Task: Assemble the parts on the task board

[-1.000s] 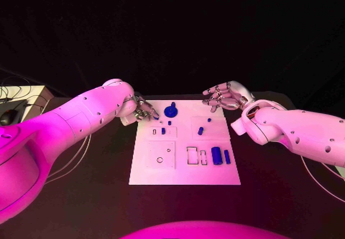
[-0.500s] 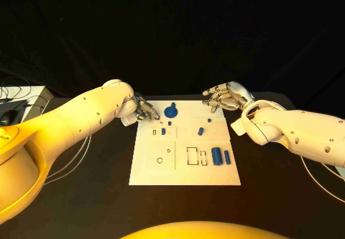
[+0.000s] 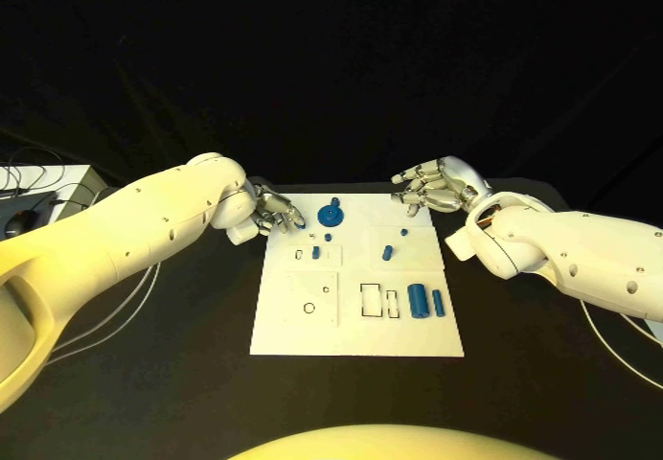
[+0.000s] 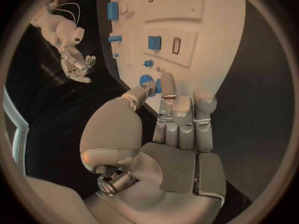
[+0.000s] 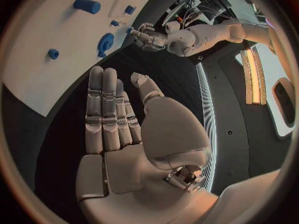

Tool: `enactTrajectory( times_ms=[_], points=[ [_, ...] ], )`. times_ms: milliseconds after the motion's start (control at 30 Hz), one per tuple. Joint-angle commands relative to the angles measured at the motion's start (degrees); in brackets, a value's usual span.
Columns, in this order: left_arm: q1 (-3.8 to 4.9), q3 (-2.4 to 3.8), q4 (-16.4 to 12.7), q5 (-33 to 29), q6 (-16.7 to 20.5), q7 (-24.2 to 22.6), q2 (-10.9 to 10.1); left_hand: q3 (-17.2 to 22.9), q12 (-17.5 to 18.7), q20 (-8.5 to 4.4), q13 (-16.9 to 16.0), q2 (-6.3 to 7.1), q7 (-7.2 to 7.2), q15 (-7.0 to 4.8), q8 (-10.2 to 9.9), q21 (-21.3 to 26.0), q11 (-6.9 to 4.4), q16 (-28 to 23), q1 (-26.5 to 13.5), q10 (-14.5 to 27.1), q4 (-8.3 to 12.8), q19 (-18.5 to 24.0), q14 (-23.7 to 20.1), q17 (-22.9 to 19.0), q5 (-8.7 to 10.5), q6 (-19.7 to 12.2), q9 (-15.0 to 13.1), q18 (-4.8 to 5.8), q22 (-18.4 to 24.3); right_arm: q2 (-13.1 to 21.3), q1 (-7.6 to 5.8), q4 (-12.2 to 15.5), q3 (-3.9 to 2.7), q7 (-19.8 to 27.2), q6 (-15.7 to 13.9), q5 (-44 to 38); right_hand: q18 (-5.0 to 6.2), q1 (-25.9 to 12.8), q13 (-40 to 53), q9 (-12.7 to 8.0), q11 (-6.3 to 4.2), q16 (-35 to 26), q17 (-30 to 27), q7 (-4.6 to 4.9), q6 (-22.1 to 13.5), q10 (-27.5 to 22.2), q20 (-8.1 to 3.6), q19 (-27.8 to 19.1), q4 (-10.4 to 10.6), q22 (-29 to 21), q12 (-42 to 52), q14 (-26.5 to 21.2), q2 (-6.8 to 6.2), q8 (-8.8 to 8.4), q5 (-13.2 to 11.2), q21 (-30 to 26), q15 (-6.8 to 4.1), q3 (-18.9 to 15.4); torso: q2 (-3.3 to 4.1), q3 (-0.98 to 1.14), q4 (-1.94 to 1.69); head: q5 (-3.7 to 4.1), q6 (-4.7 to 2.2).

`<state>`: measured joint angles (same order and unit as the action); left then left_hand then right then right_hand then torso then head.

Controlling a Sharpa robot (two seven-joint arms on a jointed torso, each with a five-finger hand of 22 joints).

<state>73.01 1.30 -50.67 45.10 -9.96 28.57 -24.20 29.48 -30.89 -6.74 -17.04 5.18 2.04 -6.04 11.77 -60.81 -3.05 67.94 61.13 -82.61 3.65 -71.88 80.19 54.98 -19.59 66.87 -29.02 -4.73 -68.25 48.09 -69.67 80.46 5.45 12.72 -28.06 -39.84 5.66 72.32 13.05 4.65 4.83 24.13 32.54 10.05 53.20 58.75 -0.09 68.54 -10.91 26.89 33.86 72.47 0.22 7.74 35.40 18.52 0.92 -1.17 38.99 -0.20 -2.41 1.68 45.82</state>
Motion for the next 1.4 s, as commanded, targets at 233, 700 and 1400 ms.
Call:
enactTrajectory(
  times_ms=[233, 700, 1400],
  points=[
    [0.04, 0.02, -9.4, -1.0, 3.9, 2.0, -4.8, 5.3, 0.5, -0.38, -0.7, 0.22, -2.63, -0.33, -1.3, -0.8, -1.54, 1.0, -1.4, -3.7, 4.8, -0.6, 0.8, 1.5, -0.95, 5.1, -8.0, 1.56, -0.5, 0.2, 0.02, 0.0, -0.03, 0.0, 0.9, -0.5, -0.69, -0.1, -0.1, -0.1, -0.33, -0.2, 0.0, 0.41, 0.0, 0.0, 0.0, -0.3, -0.2, 0.1, -0.4, 0.0, 0.25, -0.19, 0.2, 0.3, -0.09, 0.0, -0.51, -0.07, -0.34, -0.09, 0.47],
    [-0.62, -0.52, -16.7, 5.0, 9.1, 2.5, -8.0, 6.1, -1.7, -0.95, -1.4, 0.39, -3.26, -0.75, -2.0, -2.2, -2.1, 1.6, -2.4, -4.0, 5.0, -1.6, 1.1, 1.5, -2.28, 6.9, -8.4, 2.06, -1.4, 0.4, 0.09, 0.0, -0.02, 0.0, 1.0, -0.5, -0.67, 0.0, -0.1, -0.1, -0.35, -0.2, 0.0, 0.4, 0.1, 0.0, -0.02, -0.3, -0.3, 0.2, -0.4, 0.0, 0.27, -0.19, 0.2, 0.3, -0.1, 0.0, -0.49, -0.11, -0.41, -0.39, 0.75],
    [-2.63, -2.17, -19.0, 9.7, 10.1, 4.6, -8.6, 6.5, -2.7, -1.12, -1.7, 0.14, -3.51, -0.83, -2.8, -3.2, -2.15, 2.5, -3.2, -4.0, 5.1, -2.1, 1.1, 1.4, -2.17, 8.0, -9.0, 2.25, -2.0, 0.4, 0.13, 0.1, -0.02, 0.1, 1.0, -0.6, -0.67, 0.0, -0.1, -0.1, -0.35, -0.2, 0.0, 0.4, 0.1, 0.0, -0.02, -0.3, -0.3, 0.2, -0.4, 0.0, 0.27, -0.19, 0.2, 0.3, -0.1, 0.0, -0.44, -0.06, -0.3, -0.55, 1.17]
  ],
)
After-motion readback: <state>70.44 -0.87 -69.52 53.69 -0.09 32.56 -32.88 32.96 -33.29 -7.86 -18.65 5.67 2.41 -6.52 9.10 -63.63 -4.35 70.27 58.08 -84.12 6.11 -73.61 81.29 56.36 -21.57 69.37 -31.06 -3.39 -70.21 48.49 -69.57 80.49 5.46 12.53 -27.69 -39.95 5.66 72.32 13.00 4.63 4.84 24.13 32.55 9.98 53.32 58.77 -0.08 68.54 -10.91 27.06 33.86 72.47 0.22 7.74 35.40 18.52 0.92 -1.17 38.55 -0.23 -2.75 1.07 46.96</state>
